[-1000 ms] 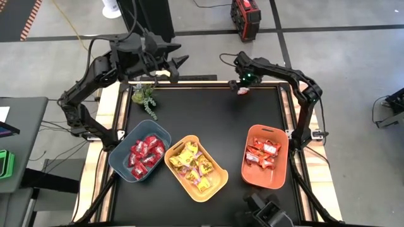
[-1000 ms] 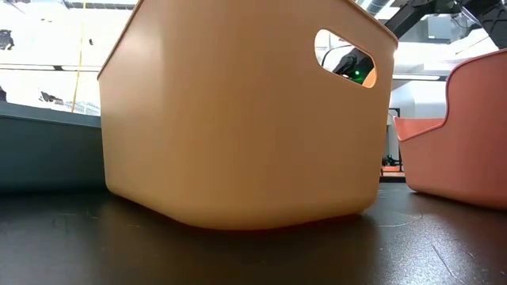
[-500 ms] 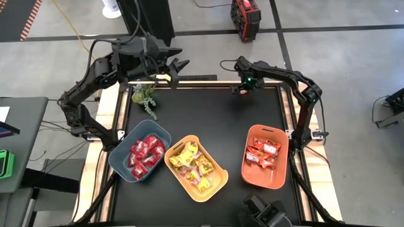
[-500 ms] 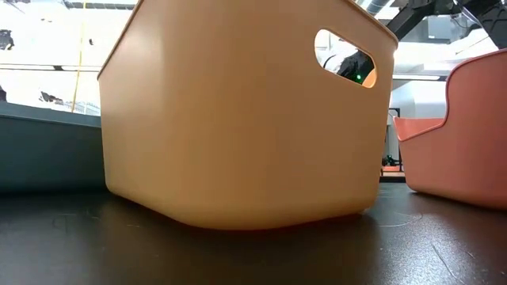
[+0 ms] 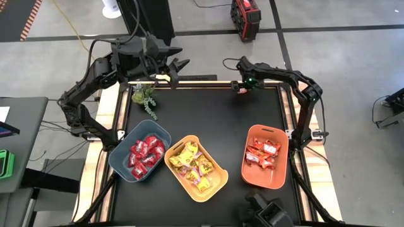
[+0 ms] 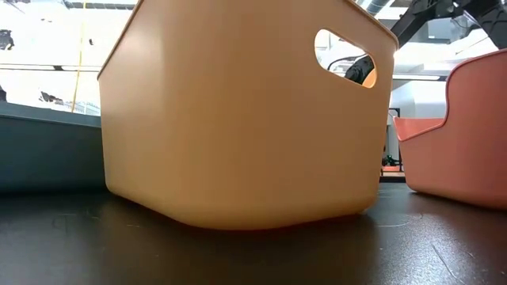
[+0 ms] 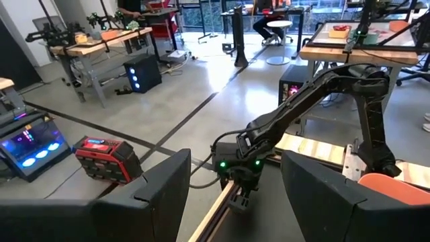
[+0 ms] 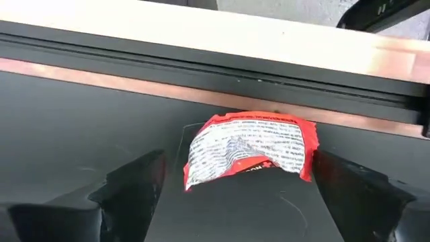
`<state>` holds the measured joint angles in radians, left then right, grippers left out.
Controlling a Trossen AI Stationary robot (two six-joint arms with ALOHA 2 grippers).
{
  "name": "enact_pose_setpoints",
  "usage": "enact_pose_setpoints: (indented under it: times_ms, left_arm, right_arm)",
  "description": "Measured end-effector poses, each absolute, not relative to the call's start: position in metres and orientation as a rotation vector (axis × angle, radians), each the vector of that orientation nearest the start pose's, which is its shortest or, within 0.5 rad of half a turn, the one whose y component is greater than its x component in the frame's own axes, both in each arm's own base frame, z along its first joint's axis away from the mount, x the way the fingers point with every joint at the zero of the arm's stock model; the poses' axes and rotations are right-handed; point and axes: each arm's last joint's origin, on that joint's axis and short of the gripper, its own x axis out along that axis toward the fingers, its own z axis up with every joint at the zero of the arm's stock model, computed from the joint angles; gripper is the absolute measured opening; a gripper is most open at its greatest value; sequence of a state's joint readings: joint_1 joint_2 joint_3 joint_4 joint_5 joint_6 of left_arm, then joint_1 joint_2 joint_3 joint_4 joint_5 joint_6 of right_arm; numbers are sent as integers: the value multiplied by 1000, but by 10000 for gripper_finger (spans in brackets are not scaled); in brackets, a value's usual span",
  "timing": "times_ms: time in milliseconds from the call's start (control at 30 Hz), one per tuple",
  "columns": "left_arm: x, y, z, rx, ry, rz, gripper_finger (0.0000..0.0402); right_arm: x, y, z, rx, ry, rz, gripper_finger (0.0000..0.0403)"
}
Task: Sort candy
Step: Put the orange chocolate into the orange bin
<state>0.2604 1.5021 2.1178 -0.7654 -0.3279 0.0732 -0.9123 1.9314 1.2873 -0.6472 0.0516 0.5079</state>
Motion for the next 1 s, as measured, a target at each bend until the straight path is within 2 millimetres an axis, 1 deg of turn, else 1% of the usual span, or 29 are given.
enact_pose_setpoints:
  times_ms: [67,200,333,567,867,1000]
  left_arm:
    - [250,76,543,72,173,582,226]
    - [250,76,542,55,178,582,226]
    - [250,76,541,44,191,577,226]
    - [250,75,540,45,195,576,226]
    - [250,75,540,45,194,576,226]
    - [250,76,540,45,194,576,226]
  right_arm:
    - [227,-295,148,972,1047,-1135,371]
    - [231,-294,139,975,1077,-1128,340]
    - [235,-291,141,957,1074,-1120,298]
    - [232,-291,146,964,1066,-1104,227]
    - [234,-284,145,956,1123,-1066,103]
    - [236,-282,145,945,1142,-1046,56]
